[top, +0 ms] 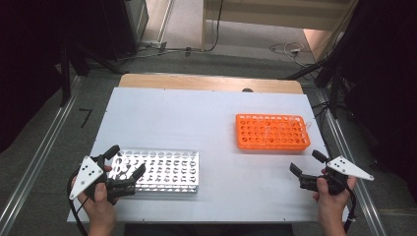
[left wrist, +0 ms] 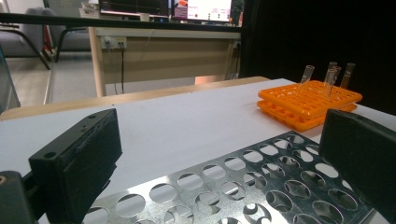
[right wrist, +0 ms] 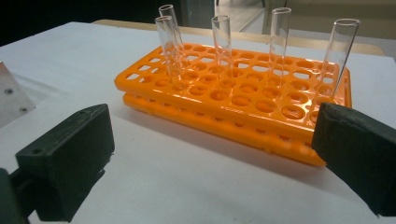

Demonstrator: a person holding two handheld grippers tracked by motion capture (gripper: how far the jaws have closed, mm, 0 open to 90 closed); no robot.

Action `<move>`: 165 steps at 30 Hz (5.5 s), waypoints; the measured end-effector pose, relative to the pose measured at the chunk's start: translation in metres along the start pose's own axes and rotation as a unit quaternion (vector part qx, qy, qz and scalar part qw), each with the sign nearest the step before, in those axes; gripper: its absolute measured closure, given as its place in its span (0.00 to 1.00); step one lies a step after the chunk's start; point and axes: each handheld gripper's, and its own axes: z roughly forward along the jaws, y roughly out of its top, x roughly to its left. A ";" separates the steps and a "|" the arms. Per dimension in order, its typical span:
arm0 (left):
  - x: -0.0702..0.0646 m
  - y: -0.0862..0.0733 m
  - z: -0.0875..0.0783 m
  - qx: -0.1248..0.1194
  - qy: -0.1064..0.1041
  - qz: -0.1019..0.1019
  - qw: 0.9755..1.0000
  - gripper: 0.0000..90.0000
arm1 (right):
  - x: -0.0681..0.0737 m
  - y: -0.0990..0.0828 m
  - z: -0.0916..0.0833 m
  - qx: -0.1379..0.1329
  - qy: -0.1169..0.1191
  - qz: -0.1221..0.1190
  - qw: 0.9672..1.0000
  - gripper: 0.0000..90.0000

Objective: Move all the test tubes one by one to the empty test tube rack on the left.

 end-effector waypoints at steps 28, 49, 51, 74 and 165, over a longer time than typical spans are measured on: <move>-0.003 0.003 0.004 -0.002 -0.005 -0.003 1.000 0.00 | -0.052 0.036 0.042 0.017 -0.075 0.037 0.996 0.05; -0.006 0.001 0.007 0.004 -0.009 -0.002 1.000 0.00 | -0.066 0.018 0.082 0.049 -0.119 0.030 0.991 0.68; -0.006 0.001 0.007 0.006 -0.011 -0.001 1.000 0.00 | -0.064 0.017 0.084 0.043 -0.117 0.030 0.992 0.70; -0.010 0.001 0.008 0.008 -0.022 0.003 1.000 0.00 | -0.068 0.009 0.081 0.011 -0.133 0.043 0.990 0.82; -0.128 0.041 0.124 0.193 -0.244 0.043 0.949 0.56 | 0.166 0.040 0.071 0.094 0.164 -0.213 0.959 0.82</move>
